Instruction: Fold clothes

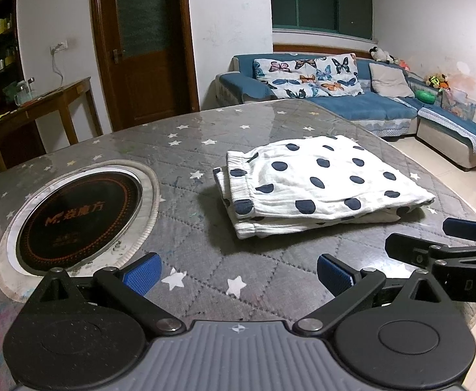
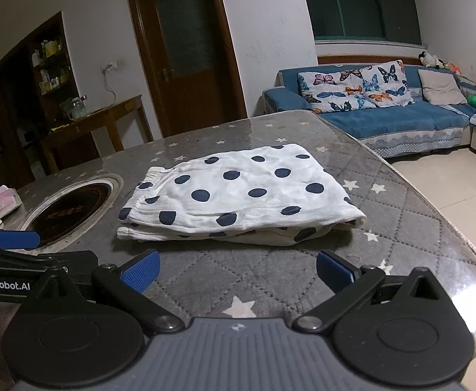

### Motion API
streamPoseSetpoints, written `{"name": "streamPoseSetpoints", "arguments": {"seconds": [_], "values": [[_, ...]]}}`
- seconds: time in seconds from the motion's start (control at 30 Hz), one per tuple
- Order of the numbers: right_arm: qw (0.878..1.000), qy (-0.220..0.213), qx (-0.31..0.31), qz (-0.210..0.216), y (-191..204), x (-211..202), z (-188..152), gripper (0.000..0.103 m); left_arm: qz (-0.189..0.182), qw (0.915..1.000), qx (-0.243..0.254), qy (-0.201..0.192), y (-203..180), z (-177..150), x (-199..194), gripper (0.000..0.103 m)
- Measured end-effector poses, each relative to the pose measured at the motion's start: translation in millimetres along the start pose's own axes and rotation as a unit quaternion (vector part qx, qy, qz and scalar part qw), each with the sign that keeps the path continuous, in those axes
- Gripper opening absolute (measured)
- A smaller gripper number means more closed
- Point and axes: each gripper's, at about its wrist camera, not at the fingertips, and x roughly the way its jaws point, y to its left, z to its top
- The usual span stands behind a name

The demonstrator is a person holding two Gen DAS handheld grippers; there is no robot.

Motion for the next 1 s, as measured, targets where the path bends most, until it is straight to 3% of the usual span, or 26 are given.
{"name": "streamPoseSetpoints", "arguments": {"seconds": [1.0], "values": [[1.0, 0.021, -0.005, 0.0, -3.2, 31.2, 15.3, 0.103, -0.006, 0.9997, 0.001, 0.024, 8.6, 12.7, 32.1, 0.103]]}}
